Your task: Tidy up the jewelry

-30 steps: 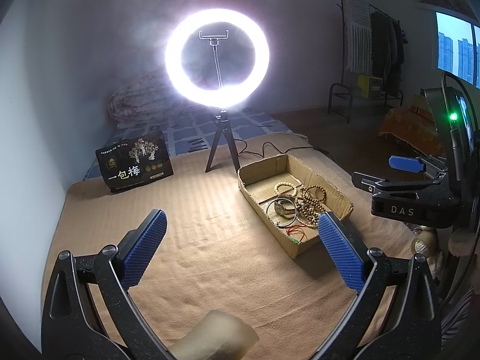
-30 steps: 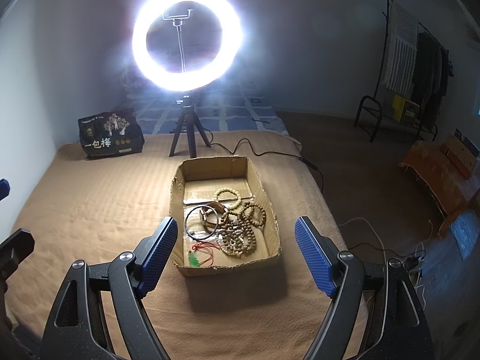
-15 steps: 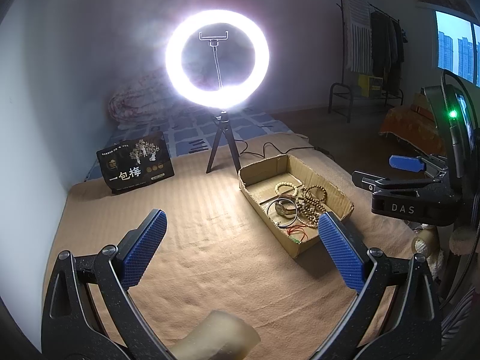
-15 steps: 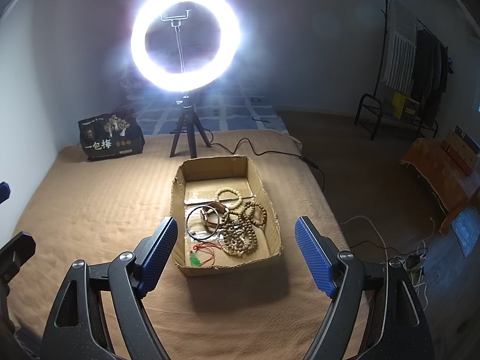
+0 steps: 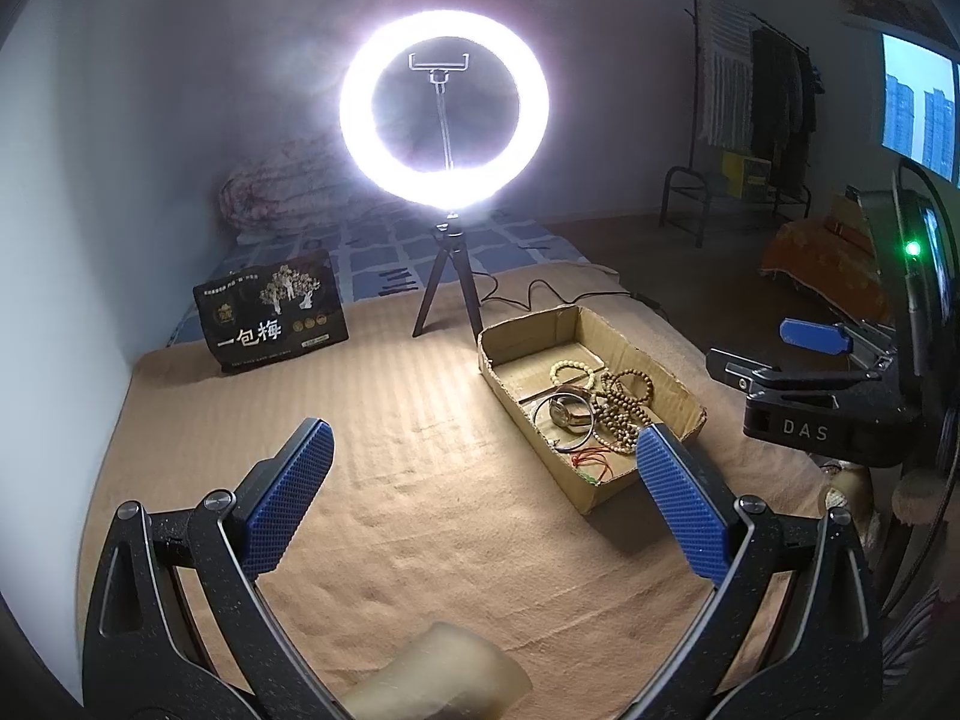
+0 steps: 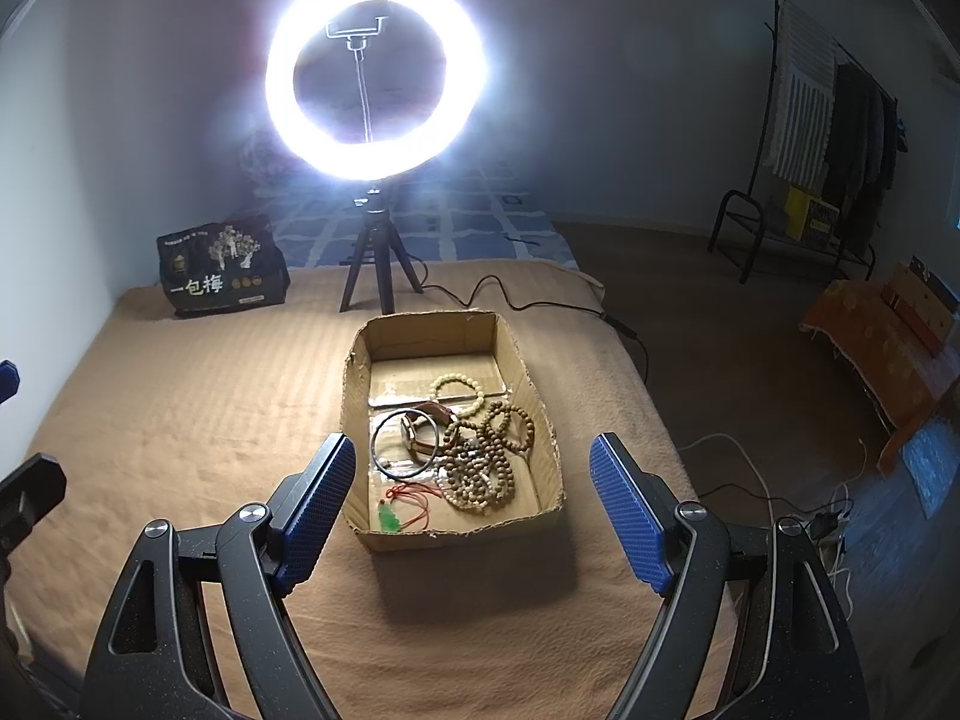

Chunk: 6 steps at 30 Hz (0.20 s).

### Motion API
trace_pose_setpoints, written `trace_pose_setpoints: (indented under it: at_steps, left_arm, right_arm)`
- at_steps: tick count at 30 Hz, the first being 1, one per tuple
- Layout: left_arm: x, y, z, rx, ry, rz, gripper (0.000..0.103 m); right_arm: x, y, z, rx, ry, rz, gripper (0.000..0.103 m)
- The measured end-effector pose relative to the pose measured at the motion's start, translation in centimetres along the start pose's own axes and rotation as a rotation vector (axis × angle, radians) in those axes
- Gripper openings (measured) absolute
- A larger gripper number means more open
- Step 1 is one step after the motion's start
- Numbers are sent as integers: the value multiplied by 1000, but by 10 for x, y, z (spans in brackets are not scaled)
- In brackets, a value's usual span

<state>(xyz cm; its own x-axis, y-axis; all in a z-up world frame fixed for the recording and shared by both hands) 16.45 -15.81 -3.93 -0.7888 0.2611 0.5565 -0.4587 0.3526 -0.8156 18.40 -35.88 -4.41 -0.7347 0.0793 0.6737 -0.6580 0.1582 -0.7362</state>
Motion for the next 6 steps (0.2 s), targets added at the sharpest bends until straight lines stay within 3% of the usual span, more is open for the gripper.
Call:
trace_pose_setpoints:
  at_steps: [6]
  left_arm:
    - [3,-1,-6,4,-24,11,103]
  right_arm:
    - [0,0,-1,1,1,-2,80]
Point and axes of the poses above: each gripper's, at about its wrist camera, not at the fingertips, and x roughly against the way its jaws point, z to its right, y to its underside, the point moved 6 cm from there along -x, roughly the way its jaws point, and after that the axes turned 10 degrees about -x, right-handed, at the moved point
